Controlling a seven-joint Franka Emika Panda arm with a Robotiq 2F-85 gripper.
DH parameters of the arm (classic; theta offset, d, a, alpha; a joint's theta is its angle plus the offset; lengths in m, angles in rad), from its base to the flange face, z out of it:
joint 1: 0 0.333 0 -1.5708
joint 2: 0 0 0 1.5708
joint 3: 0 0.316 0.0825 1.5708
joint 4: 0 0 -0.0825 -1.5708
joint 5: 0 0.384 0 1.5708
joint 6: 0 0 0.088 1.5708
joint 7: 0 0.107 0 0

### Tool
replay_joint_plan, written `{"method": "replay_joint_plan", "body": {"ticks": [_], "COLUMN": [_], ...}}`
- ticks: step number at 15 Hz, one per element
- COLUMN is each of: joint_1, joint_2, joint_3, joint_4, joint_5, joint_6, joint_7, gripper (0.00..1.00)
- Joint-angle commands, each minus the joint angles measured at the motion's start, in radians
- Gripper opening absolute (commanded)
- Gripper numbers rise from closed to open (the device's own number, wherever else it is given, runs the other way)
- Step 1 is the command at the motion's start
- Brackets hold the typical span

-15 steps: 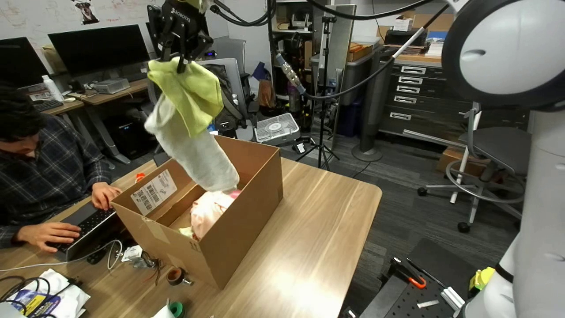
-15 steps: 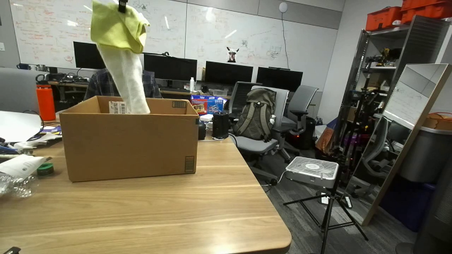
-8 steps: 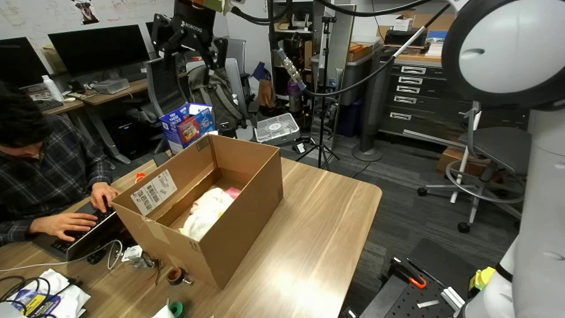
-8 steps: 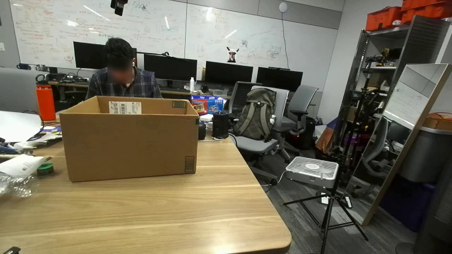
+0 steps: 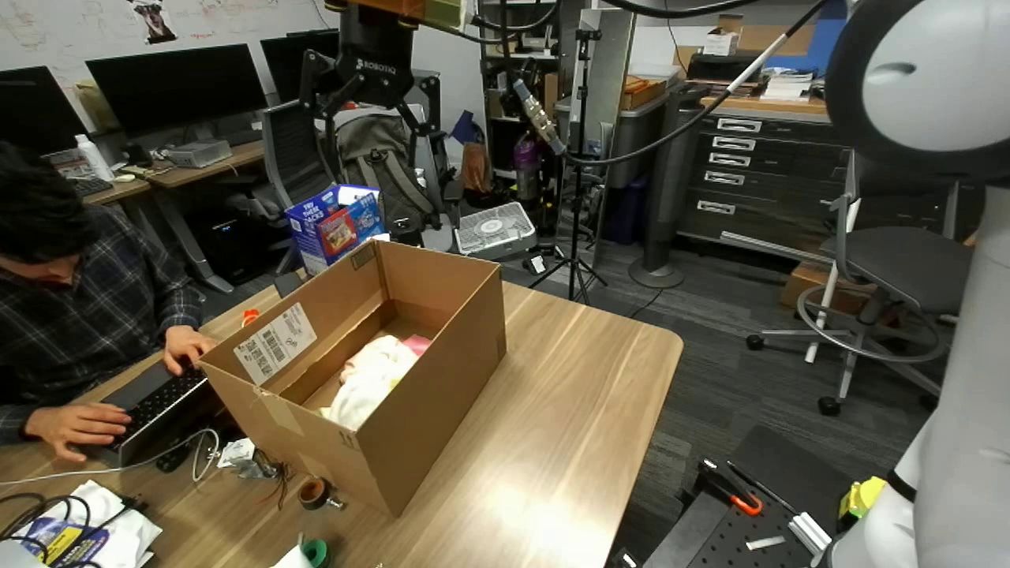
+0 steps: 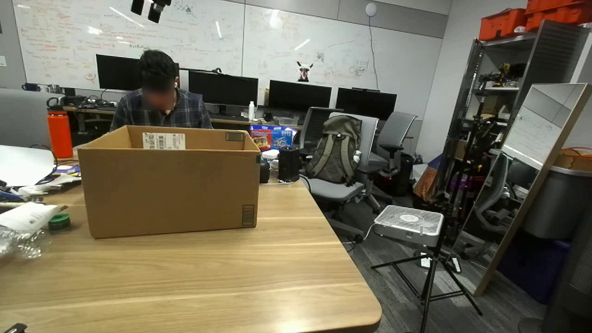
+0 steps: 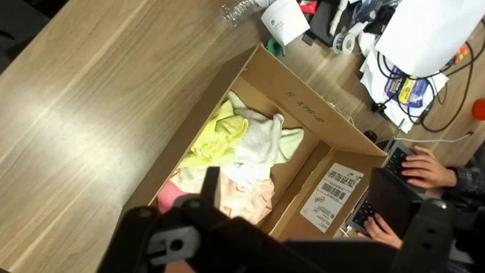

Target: Put the shirts and towels in the box

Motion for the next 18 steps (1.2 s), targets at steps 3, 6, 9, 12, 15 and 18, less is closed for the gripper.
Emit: {"method": "replay_joint_plan", "body": {"ticks": [3, 6, 9, 12, 15, 18], "joint_1": [-0.01, -0.021, -0.024, -0.045, -0.07, -0.096], "joint_2": [-0.204, -0.303, -0.391, -0.478, -0.539, -0.58], "joint_3": [0.003, -0.011, -0.044, -0.08, -0.123, -0.172], "joint_4": [-0.273, -0.394, -0.492, -0.583, -0.661, -0.721], "joint_5": [-0.006, 0.006, 0.018, 0.05, 0.1, 0.176], "joint_6": [0.009, 0.006, 0.011, 0.025, 0.022, 0.0], "joint_7": [-0.181, -0.3, -0.403, -0.484, -0.536, -0.579], "gripper": [1.0, 1.0, 1.0, 1.0, 1.0, 1.0]}}
